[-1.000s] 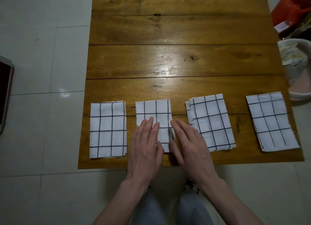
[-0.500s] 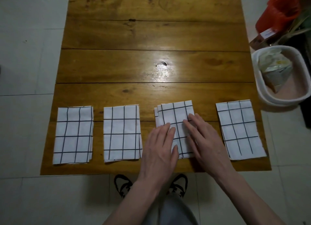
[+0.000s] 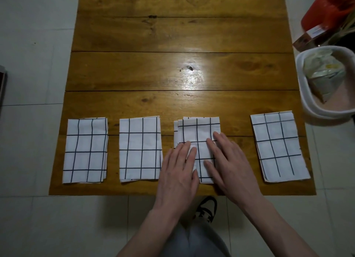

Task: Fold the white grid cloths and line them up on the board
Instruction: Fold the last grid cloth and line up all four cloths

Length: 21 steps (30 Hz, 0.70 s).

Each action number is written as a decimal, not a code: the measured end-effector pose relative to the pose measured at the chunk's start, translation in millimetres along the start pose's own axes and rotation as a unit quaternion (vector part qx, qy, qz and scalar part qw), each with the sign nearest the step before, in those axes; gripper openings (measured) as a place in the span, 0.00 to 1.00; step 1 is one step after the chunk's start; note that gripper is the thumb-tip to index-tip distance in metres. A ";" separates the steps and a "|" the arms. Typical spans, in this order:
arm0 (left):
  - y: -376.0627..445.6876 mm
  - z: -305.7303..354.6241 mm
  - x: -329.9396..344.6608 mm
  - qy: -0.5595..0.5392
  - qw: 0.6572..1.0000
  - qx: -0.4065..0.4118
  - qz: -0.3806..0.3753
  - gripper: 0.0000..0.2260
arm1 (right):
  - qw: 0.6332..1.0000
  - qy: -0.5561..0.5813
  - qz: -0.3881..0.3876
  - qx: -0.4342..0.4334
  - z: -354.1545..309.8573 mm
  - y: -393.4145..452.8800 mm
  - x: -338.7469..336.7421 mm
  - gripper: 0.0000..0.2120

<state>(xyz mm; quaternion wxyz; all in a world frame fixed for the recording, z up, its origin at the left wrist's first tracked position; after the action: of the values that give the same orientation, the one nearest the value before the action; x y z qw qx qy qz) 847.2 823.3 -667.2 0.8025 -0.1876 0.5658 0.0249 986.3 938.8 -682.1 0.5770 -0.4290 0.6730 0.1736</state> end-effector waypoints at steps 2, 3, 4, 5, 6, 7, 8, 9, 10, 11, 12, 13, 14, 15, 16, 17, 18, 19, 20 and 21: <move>-1.2 -3.7 -1.0 -0.001 1.000 -0.002 0.001 0.25 | 1.000 -0.003 -0.003 0.000 -3.8 2.6 1.0 0.30; -1.1 -5.8 -1.4 -0.003 1.000 -0.002 -0.001 0.25 | 1.000 -0.004 -0.005 0.000 -5.5 4.5 0.7 0.30; -0.5 -7.7 -1.8 -0.005 1.000 -0.002 -0.003 0.25 | 1.000 -0.004 -0.005 0.002 -6.9 6.8 0.0 0.30; 0.8 -9.5 -1.9 -0.007 1.000 -0.002 -0.006 0.25 | 1.000 -0.005 -0.005 0.005 -8.0 9.1 -0.8 0.30; 2.4 -11.2 -2.3 -0.008 1.000 -0.001 -0.009 0.25 | 1.000 -0.006 -0.005 0.007 -8.9 11.5 -1.5 0.29; 3.9 -12.5 -2.9 -0.009 1.000 0.000 -0.011 0.25 | 1.000 -0.008 -0.006 0.009 -9.3 13.2 -2.3 0.29; 5.1 -13.1 -3.6 -0.011 1.000 0.000 -0.013 0.25 | 1.000 -0.010 -0.008 0.010 -9.2 14.2 -3.1 0.29; 6.1 -13.6 -4.1 -0.012 1.000 0.001 -0.012 0.25 | 1.000 -0.013 -0.010 0.011 -8.9 15.2 -3.6 0.29; 6.9 -14.1 -4.7 -0.010 1.000 0.002 -0.011 0.25 | 1.000 -0.017 -0.013 0.011 -8.4 15.5 -4.1 0.30; 7.2 -14.4 -5.1 -0.007 1.000 0.004 -0.012 0.25 | 1.000 -0.022 -0.017 0.012 -8.0 15.4 -4.4 0.30; 7.3 -14.6 -5.1 -0.005 1.000 0.005 -0.013 0.25 | 0.999 -0.025 -0.018 0.013 -7.9 15.0 -4.8 0.30; 7.2 -14.8 -4.8 -0.004 1.000 0.006 -0.013 0.25 | 0.999 -0.027 -0.016 0.014 -8.3 14.9 -5.0 0.30; 7.1 -14.8 -5.0 -0.004 1.000 0.006 -0.013 0.25 | 0.999 -0.029 -0.013 0.013 -8.7 14.7 -5.2 0.30; 7.1 -14.5 -5.3 -0.005 1.000 0.005 -0.012 0.25 | 0.999 -0.030 -0.010 0.013 -9.3 14.5 -5.3 0.30; 7.3 -13.8 -5.7 -0.006 1.000 0.003 -0.009 0.25 | 0.999 -0.031 -0.009 0.013 -9.8 14.9 -5.6 0.30; 7.7 -12.8 -6.1 -0.007 1.000 0.000 -0.005 0.25 | 0.999 -0.031 -0.008 0.013 -10.0 15.1 -6.0 0.30; 7.9 -11.0 -6.6 -0.008 1.000 -0.004 -0.002 0.26 | 0.999 -0.032 -0.007 0.014 -9.7 14.9 -6.6 0.30; 8.4 -9.1 -6.8 -0.008 1.000 -0.007 -0.001 0.27 | 0.999 -0.032 -0.005 0.013 -9.2 14.7 -7.0 0.30; 8.5 -7.0 -6.7 -0.006 1.000 -0.010 -0.001 0.27 | 0.999 -0.033 -0.003 0.012 -8.6 14.3 -7.3 0.29; 8.6 -5.2 -6.5 -0.006 1.000 -0.013 -0.002 0.27 | 0.999 -0.032 -0.002 0.011 -8.0 13.8 -7.3 0.29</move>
<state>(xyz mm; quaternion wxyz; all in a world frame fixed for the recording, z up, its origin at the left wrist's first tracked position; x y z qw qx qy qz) 838.0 830.7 -665.1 0.8032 -0.1986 0.5607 0.0319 970.3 943.6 -676.7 0.6034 -0.4180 0.6551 0.1786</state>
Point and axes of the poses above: each hand's wrist, its own y-axis towards the middle knuckle, its own x-axis out of the palm, z = x × y, the point moved 2 cm from there along y, towards the middle knuckle, and after that the axes turned 10 degrees about -z, right-handed, at the moved point
